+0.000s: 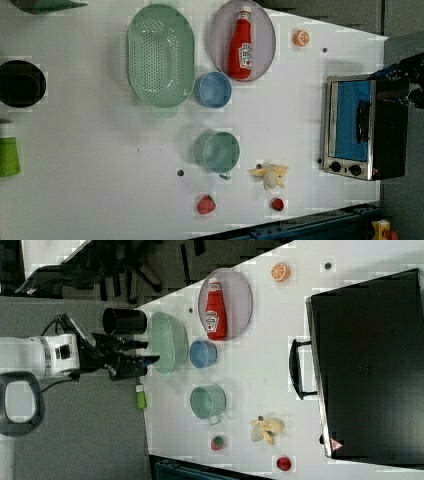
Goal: Flap open oven.
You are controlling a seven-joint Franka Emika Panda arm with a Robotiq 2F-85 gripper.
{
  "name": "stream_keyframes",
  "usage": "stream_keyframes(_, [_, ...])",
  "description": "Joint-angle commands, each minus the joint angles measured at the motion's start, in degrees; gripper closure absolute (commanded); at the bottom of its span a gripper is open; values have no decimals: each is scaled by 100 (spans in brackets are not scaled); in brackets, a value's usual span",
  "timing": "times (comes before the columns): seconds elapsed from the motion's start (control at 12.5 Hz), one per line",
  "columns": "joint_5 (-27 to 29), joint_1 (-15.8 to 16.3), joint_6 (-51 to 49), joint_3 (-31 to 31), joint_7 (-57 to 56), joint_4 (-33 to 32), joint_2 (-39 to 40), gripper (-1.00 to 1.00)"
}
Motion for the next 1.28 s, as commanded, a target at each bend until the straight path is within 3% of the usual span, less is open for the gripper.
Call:
stream_keyframes(0.08, [-117,-218,-601,-162,634,-1364,-2037,-59])
stream_keyframes(0.24, [-117,-218,-600,-162,634,-1366,-2038,-100])
stream_keyframes(0.48, [-117,-218,-601,-163,633,-1366,-2038,-100])
stream_keyframes(0.56, [-117,-218,-602,-164,634,-1364,-2037,-90])
stream_keyframes(1.04, [-128,-221,-596,-219,547,-1478,-2034,55])
stream_keyframes(1.12, [-131,-223,-584,-259,392,-1507,-2033,65])
stream_keyframes(1.28, [-142,-225,-459,-410,-462,-1533,-2020,65])
